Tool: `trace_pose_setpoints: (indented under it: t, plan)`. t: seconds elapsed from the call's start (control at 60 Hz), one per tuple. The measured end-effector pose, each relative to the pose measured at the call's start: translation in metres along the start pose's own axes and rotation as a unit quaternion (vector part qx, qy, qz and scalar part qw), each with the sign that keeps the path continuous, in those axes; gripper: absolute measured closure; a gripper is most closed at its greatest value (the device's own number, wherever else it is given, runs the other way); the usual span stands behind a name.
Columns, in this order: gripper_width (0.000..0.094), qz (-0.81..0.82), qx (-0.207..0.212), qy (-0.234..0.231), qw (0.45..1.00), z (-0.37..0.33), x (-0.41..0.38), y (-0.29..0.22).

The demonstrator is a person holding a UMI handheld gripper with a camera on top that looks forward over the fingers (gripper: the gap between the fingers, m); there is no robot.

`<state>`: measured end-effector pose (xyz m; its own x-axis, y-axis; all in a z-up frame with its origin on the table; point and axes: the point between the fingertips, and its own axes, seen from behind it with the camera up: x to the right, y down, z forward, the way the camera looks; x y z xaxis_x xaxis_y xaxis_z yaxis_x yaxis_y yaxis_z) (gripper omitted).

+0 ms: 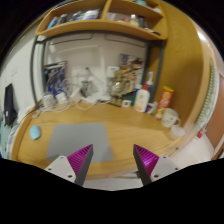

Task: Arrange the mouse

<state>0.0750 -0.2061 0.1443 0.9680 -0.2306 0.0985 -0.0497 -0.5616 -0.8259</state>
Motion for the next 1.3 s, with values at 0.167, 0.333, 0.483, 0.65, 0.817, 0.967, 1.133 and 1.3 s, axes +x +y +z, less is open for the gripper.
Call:
trace_pose_setpoints:
  t: [0.167,0.333,0.483,0.65,0.817,0.967,1.133,1.3]
  plan:
    - [0.0119,-0.043,-0.03,-0.092,0.994,-0.013,-0.094,0.02]
    - [0.0117,-0.083,-0.058,-0.155,0.983,-0.021,-0.178,0.025]
    - [0.0119,-0.101,-0.085,-0.178,0.975,-0.006,-0.22,0.025]
    - [0.0118,-0.106,-0.099,-0.166,0.975,0.031,-0.225,0.002]
    - [0.0119,-0.107,-0.108,-0.148,0.977,0.104,-0.209,-0.047]
    - [0.0137,-0.095,-0.116,-0.133,0.98,0.132,-0.204,-0.073]
    - [0.0211,-0.075,-0.126,-0.097,0.984,0.155,-0.199,-0.075]
    - [0.0391,-0.049,-0.129,-0.092,0.986,0.16,-0.202,-0.079]
